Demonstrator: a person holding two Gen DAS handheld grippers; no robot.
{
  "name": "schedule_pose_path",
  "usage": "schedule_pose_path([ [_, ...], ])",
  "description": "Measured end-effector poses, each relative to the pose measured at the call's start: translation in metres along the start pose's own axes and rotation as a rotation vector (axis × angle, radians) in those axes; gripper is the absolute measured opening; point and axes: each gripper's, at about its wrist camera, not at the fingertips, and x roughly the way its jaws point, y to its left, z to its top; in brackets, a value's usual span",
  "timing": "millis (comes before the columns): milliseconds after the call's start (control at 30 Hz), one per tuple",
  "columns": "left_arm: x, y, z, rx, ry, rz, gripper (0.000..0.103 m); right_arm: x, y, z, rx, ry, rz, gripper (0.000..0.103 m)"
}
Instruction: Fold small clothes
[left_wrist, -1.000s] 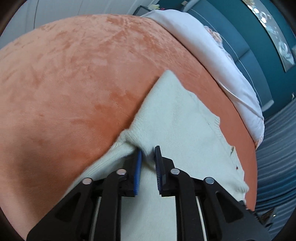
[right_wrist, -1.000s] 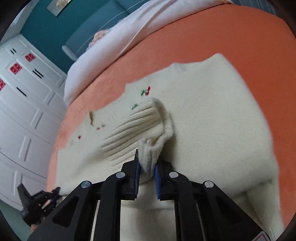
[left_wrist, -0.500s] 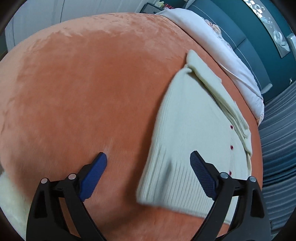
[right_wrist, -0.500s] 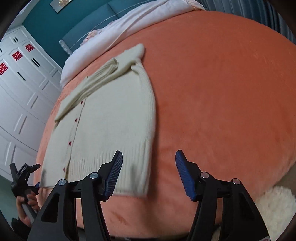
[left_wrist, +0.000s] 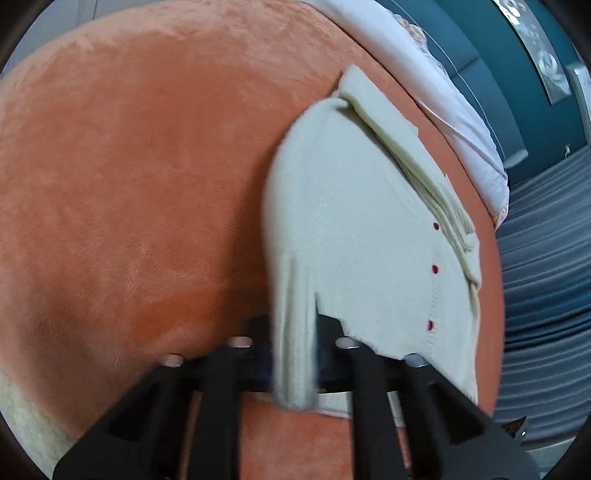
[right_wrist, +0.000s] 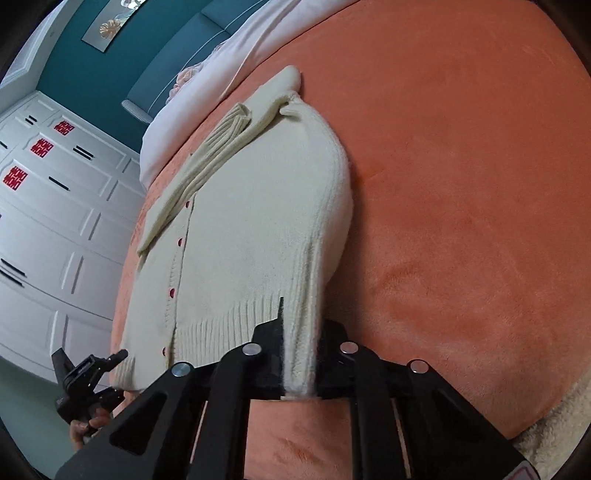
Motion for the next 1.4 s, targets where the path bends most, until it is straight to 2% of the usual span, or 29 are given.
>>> schedule_pose_path([
  [167, -0.047, -0.013, -0.012, 0.067, -0.044, -0.037, 0.009, -0.046, 0.024, 0.010, -0.052, -0.103, 0.079, 0.009],
  [333, -0.089, -0.010, -0.042, 0.124, -0.021, -0.033, 0.009, -0.080, 0.036, 0.000, -0.132, -0.087, 0.100, 0.009],
  [433, -0.114, 0.002, -0.075, 0.168, 0.027, -0.010, 0.009, -0.100, 0.035, -0.017, -0.199, -0.013, 0.087, 0.009],
  [600, -0.158, 0.030, -0.147, 0.273, 0.159, 0.061, 0.009, -0.141, 0.024, -0.078, -0.420, 0.222, 0.038, 0.009],
  [633, -0.167, 0.036, -0.160, 0.278, 0.183, 0.074, 0.002, -0.149, 0.021, -0.090, -0.433, 0.264, 0.037, 0.009],
  [667, -0.174, 0.043, -0.171, 0.269, 0.212, 0.076, 0.000, -0.158, 0.015, -0.104, -0.433, 0.315, 0.039, 0.009],
  [733, -0.185, 0.053, -0.188, 0.232, 0.253, 0.083, 0.000, -0.171, 0.009, -0.125, -0.430, 0.373, 0.040, 0.009],
  [767, -0.188, 0.055, -0.190, 0.216, 0.260, 0.080, 0.000, -0.178, 0.008, -0.137, -0.428, 0.394, 0.044, 0.009],
  [833, -0.189, 0.053, -0.184, 0.215, 0.224, 0.080, 0.000, -0.183, 0.009, -0.145, -0.399, 0.390, 0.063, 0.009],
  [933, -0.181, 0.047, -0.163, 0.214, 0.156, 0.077, 0.001, -0.172, 0.014, -0.139, -0.380, 0.352, 0.078, 0.009],
  [1000, -0.172, 0.046, -0.150, 0.211, 0.132, 0.104, 0.019, -0.156, 0.012, -0.135, -0.368, 0.348, 0.060, 0.010],
  [1033, -0.168, 0.047, -0.143, 0.204, 0.120, 0.126, 0.050, -0.150, 0.013, -0.132, -0.348, 0.351, 0.054, 0.014],
  [1067, -0.164, 0.049, -0.138, 0.190, 0.108, 0.158, 0.067, -0.144, 0.011, -0.129, -0.321, 0.355, 0.043, 0.017],
  [1133, -0.153, 0.051, -0.134, 0.179, 0.099, 0.166, 0.069, -0.134, 0.009, -0.129, -0.298, 0.375, 0.017, 0.027],
  [1167, -0.144, 0.051, -0.132, 0.190, 0.128, 0.163, 0.070, -0.129, 0.008, -0.131, -0.292, 0.384, -0.001, 0.038],
  [1233, -0.127, 0.055, -0.129, 0.193, 0.172, 0.169, 0.070, -0.123, 0.008, -0.137, -0.296, 0.396, -0.017, 0.039],
  [1267, -0.122, 0.054, -0.128, 0.198, 0.170, 0.171, 0.070, -0.121, 0.010, -0.140, -0.313, 0.394, -0.030, 0.043],
  [1333, -0.112, 0.049, -0.125, 0.222, 0.180, 0.135, 0.070, -0.116, 0.017, -0.143, -0.338, 0.395, -0.038, 0.050],
  [1400, -0.098, 0.049, -0.122, 0.222, 0.222, 0.106, 0.062, -0.111, 0.022, -0.143, -0.337, 0.395, -0.032, 0.058],
])
